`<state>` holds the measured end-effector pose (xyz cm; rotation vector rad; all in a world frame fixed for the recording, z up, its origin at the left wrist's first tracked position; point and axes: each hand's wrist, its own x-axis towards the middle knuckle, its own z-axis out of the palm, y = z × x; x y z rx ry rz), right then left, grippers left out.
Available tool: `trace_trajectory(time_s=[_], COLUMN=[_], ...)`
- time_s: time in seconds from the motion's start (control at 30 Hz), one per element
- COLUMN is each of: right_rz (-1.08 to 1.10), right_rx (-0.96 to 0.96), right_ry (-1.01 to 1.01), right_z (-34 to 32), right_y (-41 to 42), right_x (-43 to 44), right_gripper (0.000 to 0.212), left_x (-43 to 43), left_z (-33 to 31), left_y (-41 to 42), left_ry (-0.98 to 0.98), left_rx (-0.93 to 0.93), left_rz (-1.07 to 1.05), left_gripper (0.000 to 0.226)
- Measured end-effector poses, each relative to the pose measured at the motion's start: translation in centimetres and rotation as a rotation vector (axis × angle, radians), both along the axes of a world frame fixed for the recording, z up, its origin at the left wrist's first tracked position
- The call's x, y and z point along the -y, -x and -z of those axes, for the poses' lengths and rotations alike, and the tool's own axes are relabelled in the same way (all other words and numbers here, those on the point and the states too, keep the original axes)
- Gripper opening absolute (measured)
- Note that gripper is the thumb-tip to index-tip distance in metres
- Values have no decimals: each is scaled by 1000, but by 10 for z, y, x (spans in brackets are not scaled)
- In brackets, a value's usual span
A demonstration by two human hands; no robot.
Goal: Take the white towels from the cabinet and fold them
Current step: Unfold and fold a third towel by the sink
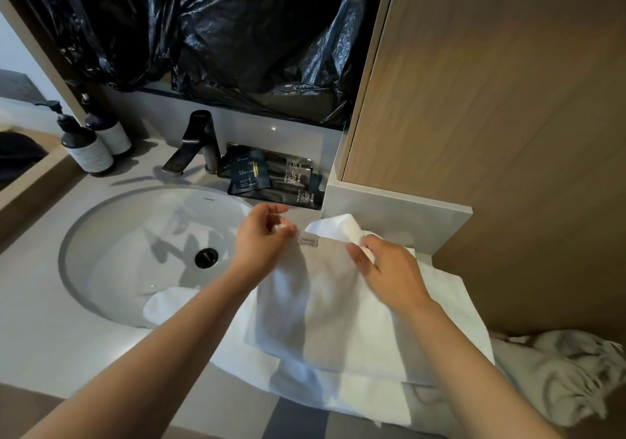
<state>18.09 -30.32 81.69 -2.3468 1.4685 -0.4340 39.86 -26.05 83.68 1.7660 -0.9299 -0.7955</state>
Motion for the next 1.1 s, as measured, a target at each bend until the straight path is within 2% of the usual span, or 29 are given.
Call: trace_trajectory(time_s=[0.13,0.23,0.3,0.43,0.5,0.57,0.7,0.73,0.8,0.9,0.97,1.0,1.1], right_rz=[-13,-38,-70,-61,-15,14,34,38,45,103,161,172,153], right_rx=[68,114,74,-62,-93,-166,-229,-225,-196,-43,-4,-39,-179], right_ry=[70,7,11,21,-42,-158,-273,-269,-223,-118,-174,-249,-418], right_z=[5,5,3,2,5,11,18,18,18,17,19,20,30], right_y=[0,-7,-5,17,30,42,55,55,57,71,91,101,122], right_x=[-2,-1,2,2,2,2,2,2,2,-1,1,1,2], right_gripper=[61,51,47,66,74,83,92,91,79,52,45,46,55], left_x=[-3,-2,-3,-1,4,6,7,8,14,24,28,29,33], left_z=[6,8,9,3,0,1,6,6,3,0,-1,0,2], left_y=[-3,-7,-8,-9,-11,-13,-11,-7,6,37,55,60,61], left_ry=[-168,-319,-255,-71,-4,-21,-197,-187,-132,-39,-108,-191,-384], left_rx=[89,-53,-144,-160,-73,114,899,953,940,963,896,801,774], left_rz=[164,208,174,66,73,134,400,409,435,693,797,805,851], left_gripper=[45,59,57,31,24,25,33,39,46,41,38,39,46])
